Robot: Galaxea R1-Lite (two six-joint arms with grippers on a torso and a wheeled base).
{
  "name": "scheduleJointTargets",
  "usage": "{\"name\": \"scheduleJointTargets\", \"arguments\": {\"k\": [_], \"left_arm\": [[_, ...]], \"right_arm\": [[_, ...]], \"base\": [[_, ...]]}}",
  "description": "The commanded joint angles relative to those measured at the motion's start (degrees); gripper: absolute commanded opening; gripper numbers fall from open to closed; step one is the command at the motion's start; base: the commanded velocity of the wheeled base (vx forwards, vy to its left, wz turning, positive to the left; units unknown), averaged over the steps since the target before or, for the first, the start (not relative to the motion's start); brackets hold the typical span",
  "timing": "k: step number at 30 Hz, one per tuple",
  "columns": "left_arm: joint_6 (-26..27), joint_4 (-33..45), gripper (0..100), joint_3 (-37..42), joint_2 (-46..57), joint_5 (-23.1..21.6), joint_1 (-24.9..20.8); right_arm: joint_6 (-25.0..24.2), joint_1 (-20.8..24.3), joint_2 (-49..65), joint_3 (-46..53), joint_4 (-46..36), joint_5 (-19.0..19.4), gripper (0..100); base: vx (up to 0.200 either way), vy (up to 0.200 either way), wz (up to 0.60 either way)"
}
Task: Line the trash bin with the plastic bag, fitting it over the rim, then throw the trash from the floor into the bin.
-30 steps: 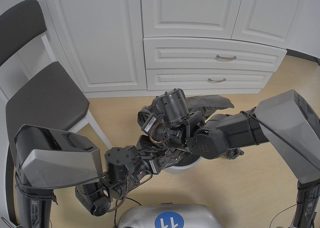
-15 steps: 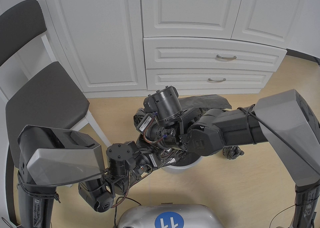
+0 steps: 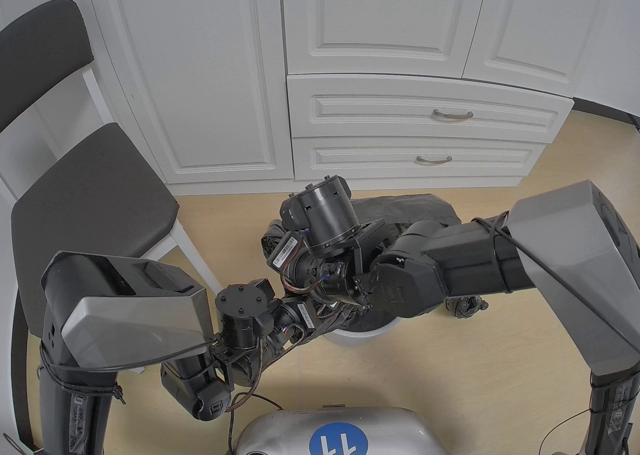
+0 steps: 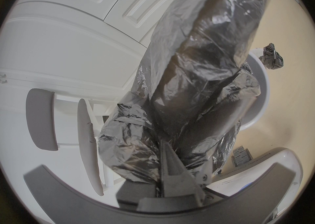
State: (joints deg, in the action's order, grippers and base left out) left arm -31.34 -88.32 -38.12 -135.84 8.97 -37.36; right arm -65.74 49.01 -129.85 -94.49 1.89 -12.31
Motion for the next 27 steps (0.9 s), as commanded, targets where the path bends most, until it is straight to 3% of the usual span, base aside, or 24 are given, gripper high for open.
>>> {"name": "scheduleJointTargets", "arguments": {"k": [1, 13, 14, 19, 24, 27], "left_arm": [[-0.03, -0.01, 0, -0.02, -0.13, 0.08, 0.01], [-0.03, -0.01, 0, 0.50, 0.31, 0.17, -0.17], [-0.03, -0.01, 0, 0.68, 0.40, 0.17, -0.25], [-0.03, -0.01, 0, 0.85, 0.58, 0.17, -0.52], [-0.03, -0.01, 0, 1.03, 0.75, 0.17, -0.52], [0.05, 0.08, 0, 1.03, 0.66, 0.17, -0.52]], "right_arm": [[0.00, -0.05, -0.22, 0.01, 0.04, -0.17, 0], [4.75, -1.46, 1.01, 2.12, 0.04, -1.66, 0], [5.45, -1.46, 1.71, 2.82, 0.31, -1.66, 100], [6.15, -1.98, 4.08, 3.61, 0.13, -3.16, 100], [13.62, -3.48, 10.85, 9.24, 0.13, -2.98, 100], [15.73, -3.83, 13.93, 11.17, -0.40, -2.89, 100]], "base": [[0.000, 0.000, 0.00], [0.000, 0.000, 0.00], [0.000, 0.000, 0.00], [0.000, 0.000, 0.00], [0.000, 0.000, 0.00], [0.000, 0.000, 0.00]]}}
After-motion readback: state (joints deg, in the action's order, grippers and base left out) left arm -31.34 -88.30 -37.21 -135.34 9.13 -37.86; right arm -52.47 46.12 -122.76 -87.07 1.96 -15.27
